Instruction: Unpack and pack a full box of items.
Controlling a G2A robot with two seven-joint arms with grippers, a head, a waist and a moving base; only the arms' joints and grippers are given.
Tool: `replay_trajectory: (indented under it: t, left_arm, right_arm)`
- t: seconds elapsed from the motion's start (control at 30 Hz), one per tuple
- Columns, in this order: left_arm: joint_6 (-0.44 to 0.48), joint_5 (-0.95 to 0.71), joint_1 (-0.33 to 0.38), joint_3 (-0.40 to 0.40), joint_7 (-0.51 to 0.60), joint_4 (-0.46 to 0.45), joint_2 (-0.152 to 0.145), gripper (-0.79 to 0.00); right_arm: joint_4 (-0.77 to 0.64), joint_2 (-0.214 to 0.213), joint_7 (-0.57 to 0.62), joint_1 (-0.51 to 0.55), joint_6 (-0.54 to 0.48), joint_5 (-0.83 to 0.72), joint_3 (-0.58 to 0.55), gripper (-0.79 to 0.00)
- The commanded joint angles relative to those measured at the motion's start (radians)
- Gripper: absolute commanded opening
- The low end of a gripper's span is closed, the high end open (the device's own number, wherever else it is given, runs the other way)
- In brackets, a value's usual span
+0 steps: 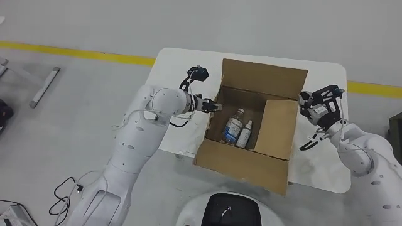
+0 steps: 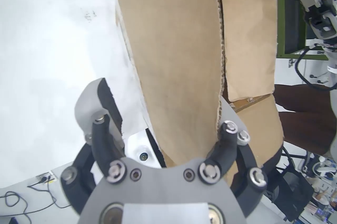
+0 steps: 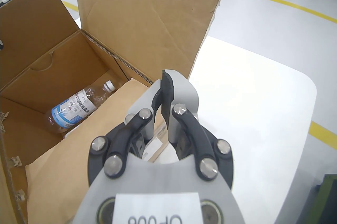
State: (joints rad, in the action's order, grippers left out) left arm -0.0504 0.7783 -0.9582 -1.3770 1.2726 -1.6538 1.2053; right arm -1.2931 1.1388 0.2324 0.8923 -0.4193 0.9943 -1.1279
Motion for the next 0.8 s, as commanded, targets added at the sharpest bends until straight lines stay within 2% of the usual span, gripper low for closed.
replay_trajectory:
  t: [0.0,0.13,0.3,0.67,0.7,0.73,0.77]
  left_arm:
    - [-0.02,0.083,-0.004,0.011,-0.011,-0.016,-0.004,0.0]
    - [-0.06,0.269,-0.014,0.036,-0.041,-0.046,-0.012,0.0]
    - [-0.099,0.408,-0.021,0.063,-0.048,-0.054,-0.015,0.0]
    - [-0.069,0.354,-0.028,0.057,-0.043,-0.067,-0.015,0.0]
    - [-0.066,0.35,-0.028,0.058,-0.043,-0.067,-0.015,-0.095]
    - [-0.059,0.344,-0.028,0.058,-0.043,-0.067,-0.015,-0.449]
    - [-0.055,0.342,-0.027,0.058,-0.043,-0.068,-0.015,-0.68]
  right_arm:
    - [0.002,0.001,-0.001,-0.001,-0.001,0.001,0.0,-0.785]
    - [0.0,0.002,0.0,-0.001,-0.001,0.004,-0.002,-0.785]
    - [-0.003,0.003,0.002,0.002,-0.004,0.007,-0.005,-0.785]
    - [-0.008,0.008,0.005,0.008,-0.002,0.011,-0.005,-0.785]
    - [-0.008,0.008,0.004,0.008,-0.002,0.011,-0.006,-0.785]
    - [-0.008,0.008,0.003,0.008,0.0,0.013,-0.006,-0.785]
    - [-0.009,0.009,0.001,0.009,0.001,0.012,-0.007,-0.785]
